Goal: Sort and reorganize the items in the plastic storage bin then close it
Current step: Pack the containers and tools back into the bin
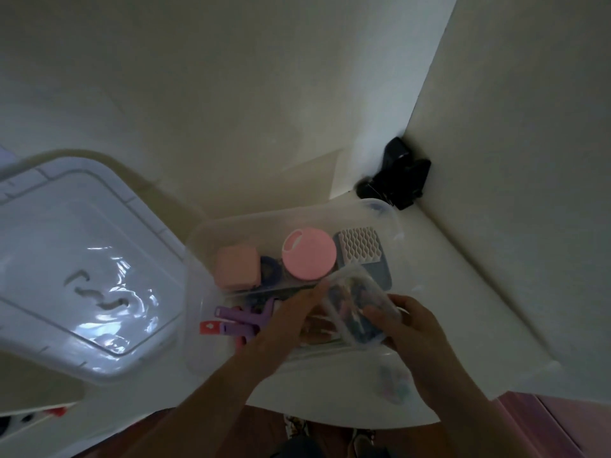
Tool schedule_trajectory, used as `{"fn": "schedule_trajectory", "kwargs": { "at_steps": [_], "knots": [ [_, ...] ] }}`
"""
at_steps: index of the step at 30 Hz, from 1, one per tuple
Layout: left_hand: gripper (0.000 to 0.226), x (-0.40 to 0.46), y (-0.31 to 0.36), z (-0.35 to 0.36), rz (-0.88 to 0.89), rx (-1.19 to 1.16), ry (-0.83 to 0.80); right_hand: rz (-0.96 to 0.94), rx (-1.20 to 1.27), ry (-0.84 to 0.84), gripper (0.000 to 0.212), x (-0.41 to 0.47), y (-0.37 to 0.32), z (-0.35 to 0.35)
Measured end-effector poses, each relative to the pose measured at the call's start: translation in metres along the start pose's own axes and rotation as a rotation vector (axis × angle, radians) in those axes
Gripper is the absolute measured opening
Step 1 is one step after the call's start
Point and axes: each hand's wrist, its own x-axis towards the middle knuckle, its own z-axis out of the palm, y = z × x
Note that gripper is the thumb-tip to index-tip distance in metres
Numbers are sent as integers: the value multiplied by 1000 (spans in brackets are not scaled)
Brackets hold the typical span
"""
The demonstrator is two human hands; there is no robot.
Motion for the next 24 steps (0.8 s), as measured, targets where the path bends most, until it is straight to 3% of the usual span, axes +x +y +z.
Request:
{"fn": "schedule_trajectory", "kwargs": {
  "at_steps": [3, 7, 9, 13, 15, 19, 24],
  "knots": [
    [25, -2, -7, 9, 18, -131, -9, -137, -205, 52, 25, 15, 9, 14],
    [19, 12, -12, 21, -16, -279, 21, -320, -534, 277, 49, 32, 11, 6],
    [18, 23, -11, 32, -33, -354, -1, -403, -601, 279, 55, 37, 5, -1],
    [24, 50, -10, 47, -15, -380, -9, -454, -742, 197, 44, 53, -7, -9],
    [15, 64, -10, 53, 7, -279, 33, -449, -829, 194, 38, 66, -10, -11],
    [26, 87, -18, 56, 80, 42, 259, -444, -1023, 125, 33, 87, -13, -10],
    [31, 95, -27, 53, 178, 273, 275, -498, -1222, 68, 39, 96, 4, -8]
  ]
}}
